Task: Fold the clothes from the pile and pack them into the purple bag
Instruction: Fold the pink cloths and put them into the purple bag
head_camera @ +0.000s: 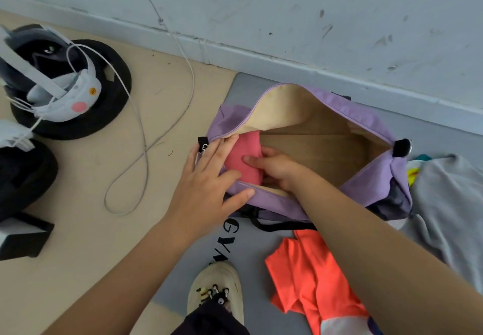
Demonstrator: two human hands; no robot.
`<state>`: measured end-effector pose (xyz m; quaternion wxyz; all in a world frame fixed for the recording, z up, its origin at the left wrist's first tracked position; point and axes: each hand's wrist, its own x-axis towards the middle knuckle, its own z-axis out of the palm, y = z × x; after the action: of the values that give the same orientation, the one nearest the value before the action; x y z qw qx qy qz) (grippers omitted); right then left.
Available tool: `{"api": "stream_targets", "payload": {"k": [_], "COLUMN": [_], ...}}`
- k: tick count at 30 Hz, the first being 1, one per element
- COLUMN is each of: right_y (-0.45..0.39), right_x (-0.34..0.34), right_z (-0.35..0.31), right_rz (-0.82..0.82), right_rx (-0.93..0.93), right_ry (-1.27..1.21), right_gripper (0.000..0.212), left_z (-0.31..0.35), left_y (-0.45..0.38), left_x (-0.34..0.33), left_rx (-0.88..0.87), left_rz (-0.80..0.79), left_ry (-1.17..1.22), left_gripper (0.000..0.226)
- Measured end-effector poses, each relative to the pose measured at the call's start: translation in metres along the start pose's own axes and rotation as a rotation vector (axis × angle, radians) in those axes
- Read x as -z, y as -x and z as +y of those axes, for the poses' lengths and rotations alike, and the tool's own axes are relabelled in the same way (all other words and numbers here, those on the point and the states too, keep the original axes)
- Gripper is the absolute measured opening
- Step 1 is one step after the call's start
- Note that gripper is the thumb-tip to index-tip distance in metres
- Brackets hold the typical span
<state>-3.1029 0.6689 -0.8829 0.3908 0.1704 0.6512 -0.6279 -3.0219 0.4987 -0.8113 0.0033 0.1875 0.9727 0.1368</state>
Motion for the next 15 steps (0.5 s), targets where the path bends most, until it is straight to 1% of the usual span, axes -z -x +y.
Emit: {"api": "stream_targets", "payload": {"k": [4,6,8,10,11,12,13,15], "right_y": [0.011,0.036,0.073,0.116,0.135,0.148,0.156,0.161], "right_x": [0.004,0.025,0.061,0.101,0.117,0.131,0.140,0.150], "right_z": [-0.008,-0.016,-0.019,-0.021,-0.024,-0.027,-0.033,-0.046], "right_rz": [0.086,0.151,0.323,0.587,0.688,0.742,0.748,0.710], "right_rx": [0.055,0.118,0.233,0.330,0.351,0.361,0.382,0.463], "right_ry": [0.223,0.513,0.905,1.299,1.403,1.432,1.426,1.386], "right_gripper": [0.051,0.059,0.065,0.072,0.069,0.063,0.057,0.049], "left_z": [-0.001,-0.003,-0.005,-0.006,-0.006,-0.006,-0.005,-0.003], "left_y": [-0.003,-0.005,-0.006,-0.007,-0.009,-0.013,-0.019,-0.037], "left_x": [-0.001,-0.003,-0.005,-0.005,-0.002,0.002,0.007,0.025], "left_rx": [0.031,0.027,0.041,0.087,0.113,0.130,0.134,0.134], "left_rz": [-0.004,0.009,-0.001,-0.025,-0.032,-0.026,-0.005,0.056], "left_ry": [0.024,0.011,-0.055,-0.203,-0.270,-0.316,-0.342,-0.359], "left_gripper": [0.052,0.051,0.053,0.057,0.060,0.063,0.067,0.071]}}
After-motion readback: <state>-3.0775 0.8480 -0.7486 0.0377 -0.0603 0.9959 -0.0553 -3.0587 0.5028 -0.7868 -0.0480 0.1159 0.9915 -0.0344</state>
